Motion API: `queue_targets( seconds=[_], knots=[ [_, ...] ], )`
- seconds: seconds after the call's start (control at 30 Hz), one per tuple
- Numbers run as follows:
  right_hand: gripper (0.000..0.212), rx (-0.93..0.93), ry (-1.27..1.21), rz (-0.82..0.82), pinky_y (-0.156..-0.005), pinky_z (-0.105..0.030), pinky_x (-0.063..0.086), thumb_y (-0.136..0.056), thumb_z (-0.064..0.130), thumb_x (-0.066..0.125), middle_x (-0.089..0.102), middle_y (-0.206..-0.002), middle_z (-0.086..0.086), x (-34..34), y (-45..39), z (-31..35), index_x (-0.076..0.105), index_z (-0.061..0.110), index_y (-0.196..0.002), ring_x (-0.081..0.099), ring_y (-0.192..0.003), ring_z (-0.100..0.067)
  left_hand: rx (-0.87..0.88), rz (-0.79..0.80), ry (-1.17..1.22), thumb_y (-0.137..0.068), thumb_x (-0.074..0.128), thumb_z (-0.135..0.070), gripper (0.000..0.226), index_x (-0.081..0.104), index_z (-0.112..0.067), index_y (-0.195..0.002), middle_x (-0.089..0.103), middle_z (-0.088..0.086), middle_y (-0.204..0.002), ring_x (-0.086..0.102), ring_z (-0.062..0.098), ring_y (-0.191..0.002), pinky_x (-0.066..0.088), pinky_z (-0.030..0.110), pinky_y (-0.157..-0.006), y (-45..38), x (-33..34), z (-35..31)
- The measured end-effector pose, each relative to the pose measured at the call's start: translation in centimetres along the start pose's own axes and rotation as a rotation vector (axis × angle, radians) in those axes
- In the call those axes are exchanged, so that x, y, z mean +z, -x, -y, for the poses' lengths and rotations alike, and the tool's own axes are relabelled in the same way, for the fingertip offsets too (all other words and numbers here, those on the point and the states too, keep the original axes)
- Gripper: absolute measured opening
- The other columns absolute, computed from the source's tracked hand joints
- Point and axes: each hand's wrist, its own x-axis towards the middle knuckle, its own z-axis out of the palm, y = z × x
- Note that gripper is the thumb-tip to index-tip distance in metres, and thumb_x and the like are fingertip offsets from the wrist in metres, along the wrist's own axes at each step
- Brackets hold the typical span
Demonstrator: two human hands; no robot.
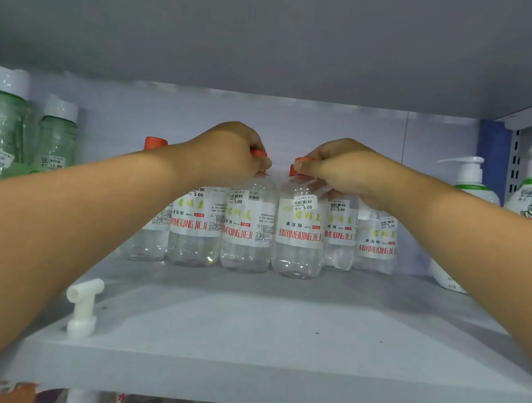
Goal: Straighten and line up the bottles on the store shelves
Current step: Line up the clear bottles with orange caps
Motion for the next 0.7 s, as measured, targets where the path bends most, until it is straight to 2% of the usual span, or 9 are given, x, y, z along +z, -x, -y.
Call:
queue_targets(
  seconds=[0.17, 0.33, 0.6, 0.7],
  knots=[
    [0.024, -0.024, 0.029, -0.05, -0.069, -0.027, 0.057, -0.096, 0.041, 0.068, 0.078, -0.095, 0.007, 0.09, 0.17, -0.05, 0.073, 0.018, -0.1, 0.072, -0.092, -0.014, -0.023, -0.034, -0.047, -0.099, 0.063, -0.041, 0.033, 0.073, -0.013, -0.112, 0.07, 0.006, -0.113, 0.064, 0.025, -0.103, 0.052, 0.035, -0.089, -0.15, 0.45, -0.42],
    [0.024, -0.024, 0.021, -0.053, -0.076, -0.03, 0.061, -0.096, 0.04, 0.068, 0.078, -0.095, 0.006, 0.14, 0.36, -0.17, 0.073, 0.017, -0.101, 0.072, -0.093, -0.016, -0.037, -0.072, -0.04, -0.097, 0.065, -0.042, 0.036, 0.071, -0.01, -0.112, 0.068, 0.008, -0.113, 0.063, 0.026, -0.101, 0.05, 0.034, -0.085, -0.15, 0.76, -0.5],
    [0.024, -0.019, 0.027, -0.054, -0.075, -0.027, 0.059, -0.097, 0.039, 0.067, 0.077, -0.096, 0.007, 0.24, 0.39, -0.12, 0.074, 0.018, -0.105, 0.072, -0.094, -0.016, -0.074, -0.082, -0.054, -0.095, 0.067, -0.044, 0.039, 0.071, -0.011, -0.114, 0.069, 0.007, -0.112, 0.063, 0.025, -0.099, 0.045, 0.031, -0.078, -0.41, 0.89, -0.62],
    [0.024, -0.02, 0.018, -0.054, -0.069, -0.024, 0.058, -0.097, 0.039, 0.067, 0.077, -0.096, 0.007, 0.19, 0.42, -0.19, 0.073, 0.017, -0.106, 0.071, -0.095, -0.015, -0.088, -0.093, -0.054, -0.094, 0.068, -0.044, 0.039, 0.071, -0.01, -0.112, 0.069, 0.008, -0.11, 0.063, 0.026, -0.097, 0.046, 0.031, -0.077, -0.49, 0.88, -0.71]
  ],
)
